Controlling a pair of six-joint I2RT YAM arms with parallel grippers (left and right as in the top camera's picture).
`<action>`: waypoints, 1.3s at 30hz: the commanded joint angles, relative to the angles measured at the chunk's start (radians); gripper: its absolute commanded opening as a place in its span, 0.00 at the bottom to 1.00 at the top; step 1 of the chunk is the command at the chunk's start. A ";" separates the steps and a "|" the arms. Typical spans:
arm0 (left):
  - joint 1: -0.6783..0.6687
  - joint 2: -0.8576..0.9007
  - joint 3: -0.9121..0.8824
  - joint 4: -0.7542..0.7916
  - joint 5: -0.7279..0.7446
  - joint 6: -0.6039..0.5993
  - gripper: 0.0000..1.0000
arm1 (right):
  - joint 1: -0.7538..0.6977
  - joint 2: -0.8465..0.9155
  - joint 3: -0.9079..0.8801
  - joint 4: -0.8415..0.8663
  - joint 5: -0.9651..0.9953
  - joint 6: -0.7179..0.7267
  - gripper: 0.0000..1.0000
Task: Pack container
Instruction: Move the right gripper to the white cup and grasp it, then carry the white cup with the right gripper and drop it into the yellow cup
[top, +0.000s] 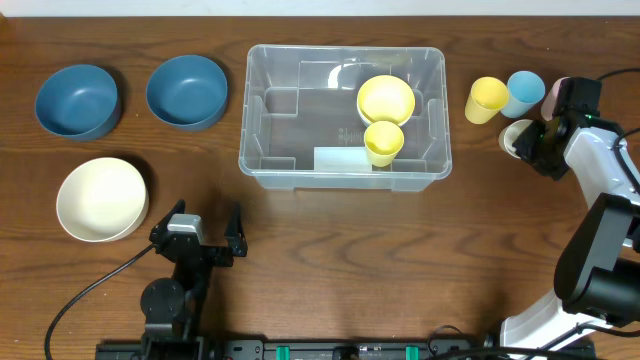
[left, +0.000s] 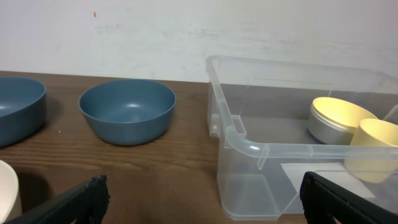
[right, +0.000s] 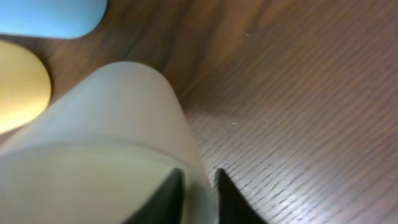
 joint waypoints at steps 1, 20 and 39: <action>0.005 -0.005 -0.016 -0.035 0.011 -0.002 0.98 | -0.005 -0.005 -0.005 -0.016 0.016 0.021 0.01; 0.005 -0.005 -0.016 -0.035 0.011 -0.002 0.98 | 0.055 -0.497 0.002 -0.153 -0.146 0.028 0.01; 0.005 -0.005 -0.016 -0.035 0.011 -0.002 0.98 | 0.522 -0.413 0.000 -0.024 -0.143 0.017 0.01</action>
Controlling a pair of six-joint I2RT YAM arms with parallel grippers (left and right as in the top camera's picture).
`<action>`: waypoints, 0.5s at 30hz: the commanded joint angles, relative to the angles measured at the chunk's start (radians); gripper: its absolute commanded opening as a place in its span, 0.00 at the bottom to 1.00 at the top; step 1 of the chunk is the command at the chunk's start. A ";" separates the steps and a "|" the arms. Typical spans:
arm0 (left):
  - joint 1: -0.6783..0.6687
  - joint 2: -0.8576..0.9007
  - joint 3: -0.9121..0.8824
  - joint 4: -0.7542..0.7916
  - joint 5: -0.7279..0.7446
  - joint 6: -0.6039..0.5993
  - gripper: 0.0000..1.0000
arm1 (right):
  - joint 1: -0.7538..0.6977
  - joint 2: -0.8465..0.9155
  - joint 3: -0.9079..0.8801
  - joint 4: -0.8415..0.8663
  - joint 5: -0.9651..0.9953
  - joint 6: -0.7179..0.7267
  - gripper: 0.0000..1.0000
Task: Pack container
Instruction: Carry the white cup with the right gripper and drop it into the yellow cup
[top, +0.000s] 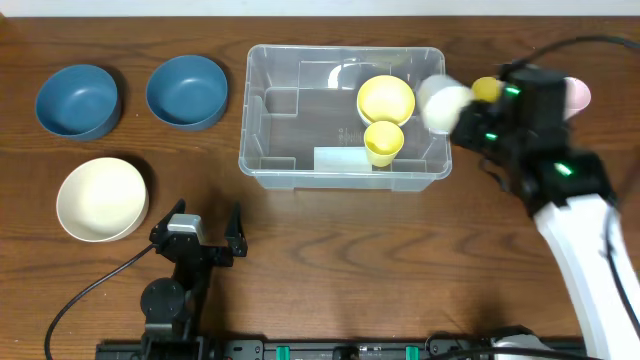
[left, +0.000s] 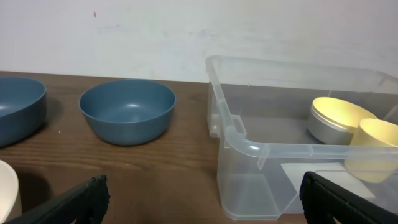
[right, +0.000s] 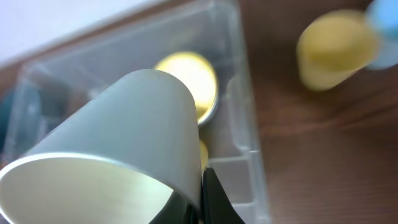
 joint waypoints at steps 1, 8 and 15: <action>0.005 -0.005 -0.016 -0.035 0.011 -0.002 0.98 | 0.067 0.101 0.002 0.021 -0.008 0.019 0.01; 0.005 -0.005 -0.016 -0.035 0.011 -0.002 0.98 | 0.149 0.234 0.002 0.075 -0.006 0.056 0.01; 0.005 -0.005 -0.016 -0.035 0.011 -0.002 0.98 | 0.154 0.274 0.002 0.031 -0.007 0.092 0.01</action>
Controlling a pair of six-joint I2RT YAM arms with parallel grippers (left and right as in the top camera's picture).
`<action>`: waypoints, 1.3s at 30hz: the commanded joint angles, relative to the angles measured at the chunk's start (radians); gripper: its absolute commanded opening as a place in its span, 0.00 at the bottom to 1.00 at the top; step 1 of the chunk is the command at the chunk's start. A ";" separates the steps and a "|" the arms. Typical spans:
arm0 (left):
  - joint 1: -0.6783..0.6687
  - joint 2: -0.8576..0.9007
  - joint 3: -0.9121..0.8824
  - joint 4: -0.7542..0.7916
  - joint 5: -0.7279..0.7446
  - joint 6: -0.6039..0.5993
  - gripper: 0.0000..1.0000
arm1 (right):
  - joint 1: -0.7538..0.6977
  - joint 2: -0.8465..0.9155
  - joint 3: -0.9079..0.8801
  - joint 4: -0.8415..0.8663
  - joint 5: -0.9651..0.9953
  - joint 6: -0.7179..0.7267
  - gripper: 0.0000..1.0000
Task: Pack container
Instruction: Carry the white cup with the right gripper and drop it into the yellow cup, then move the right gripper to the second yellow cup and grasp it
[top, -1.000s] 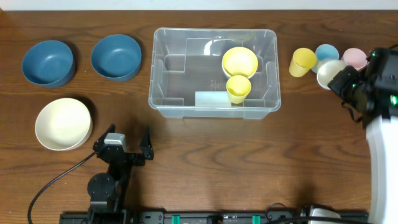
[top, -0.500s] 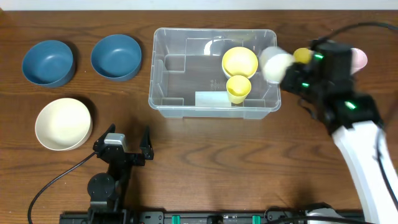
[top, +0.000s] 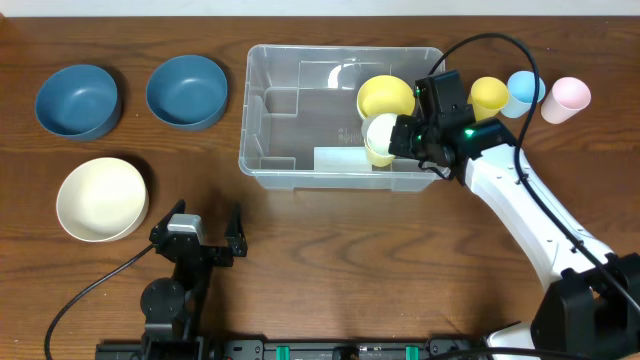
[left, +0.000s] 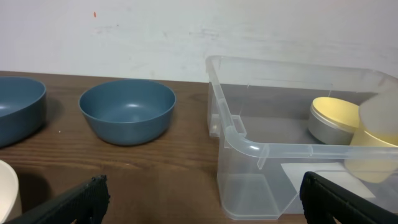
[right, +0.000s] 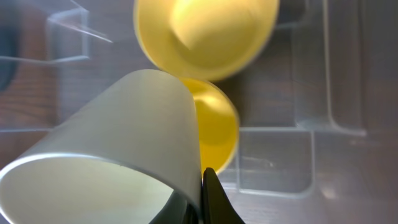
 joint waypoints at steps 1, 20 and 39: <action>0.005 -0.005 -0.016 -0.035 0.011 -0.002 0.98 | 0.005 0.006 0.002 -0.010 0.000 0.033 0.01; 0.005 -0.005 -0.016 -0.035 0.011 -0.002 0.98 | 0.003 0.003 0.024 0.000 -0.006 0.000 0.53; 0.005 -0.005 -0.016 -0.035 0.011 -0.002 0.98 | -0.377 0.037 0.200 -0.008 0.085 -0.006 0.52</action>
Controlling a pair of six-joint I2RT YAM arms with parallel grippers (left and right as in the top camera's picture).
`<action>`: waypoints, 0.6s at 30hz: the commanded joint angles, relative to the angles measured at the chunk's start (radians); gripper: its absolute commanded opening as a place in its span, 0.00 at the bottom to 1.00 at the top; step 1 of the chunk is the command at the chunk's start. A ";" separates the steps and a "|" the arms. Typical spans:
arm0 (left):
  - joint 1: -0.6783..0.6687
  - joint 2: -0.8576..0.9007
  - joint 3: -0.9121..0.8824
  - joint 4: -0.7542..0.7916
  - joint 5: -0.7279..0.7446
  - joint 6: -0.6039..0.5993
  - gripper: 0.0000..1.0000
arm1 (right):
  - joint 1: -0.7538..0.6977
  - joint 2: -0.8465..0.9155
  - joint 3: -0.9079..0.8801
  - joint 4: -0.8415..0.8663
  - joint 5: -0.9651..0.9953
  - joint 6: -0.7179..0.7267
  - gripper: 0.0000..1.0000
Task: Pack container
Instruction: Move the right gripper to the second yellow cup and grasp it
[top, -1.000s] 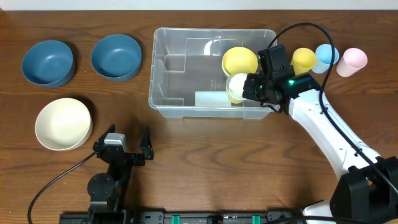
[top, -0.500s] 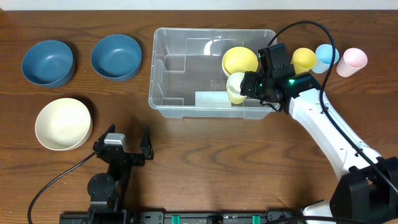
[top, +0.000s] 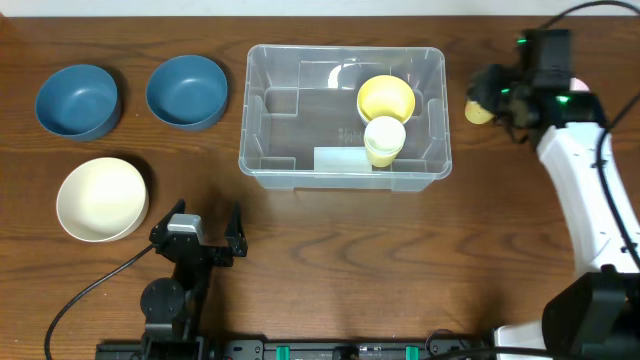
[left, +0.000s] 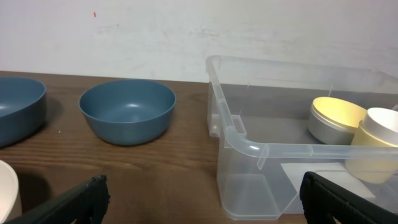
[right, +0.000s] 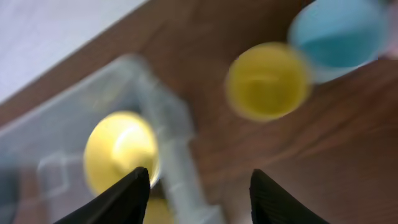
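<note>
The clear plastic container (top: 262, 110) stands at the table's middle. Inside it sit a yellow bowl (top: 385, 97) and a white cup (top: 384, 134) nested in a yellow cup (left: 367, 167). My right gripper (top: 493, 90) hangs open and empty to the right of the container, above a second yellow cup (right: 267, 89) with a light blue cup (right: 339, 34) beside it. At the table's front edge my left gripper (top: 196, 238) rests open, holding nothing. The right wrist view is blurred.
Two blue bowls (top: 78, 100) (top: 187, 90) stand at the back left, and a cream bowl (top: 102, 198) lies in front of them. A pink cup (top: 579, 88) peeks out beside the right arm. Bare wood lies in front of the container.
The white cup is out of my right gripper and sits in the yellow cup inside the container. That gripper is now open, off to the right over the loose yellow cup.
My right gripper was shut on the white cup at the table's right. Later it held the cup at the container's right edge, then over the yellow cup inside. Now the white cup is nested there and the gripper is back by the loose cups. The left arm stayed still.
</note>
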 joint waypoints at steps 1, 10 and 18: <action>0.005 -0.005 -0.016 -0.035 0.011 -0.002 0.98 | -0.029 0.047 0.014 0.019 0.061 -0.013 0.52; 0.005 -0.005 -0.016 -0.035 0.011 -0.002 0.98 | -0.091 0.203 0.014 0.061 0.117 0.062 0.52; 0.005 -0.005 -0.016 -0.035 0.011 -0.002 0.98 | -0.129 0.285 0.014 0.082 0.091 0.073 0.49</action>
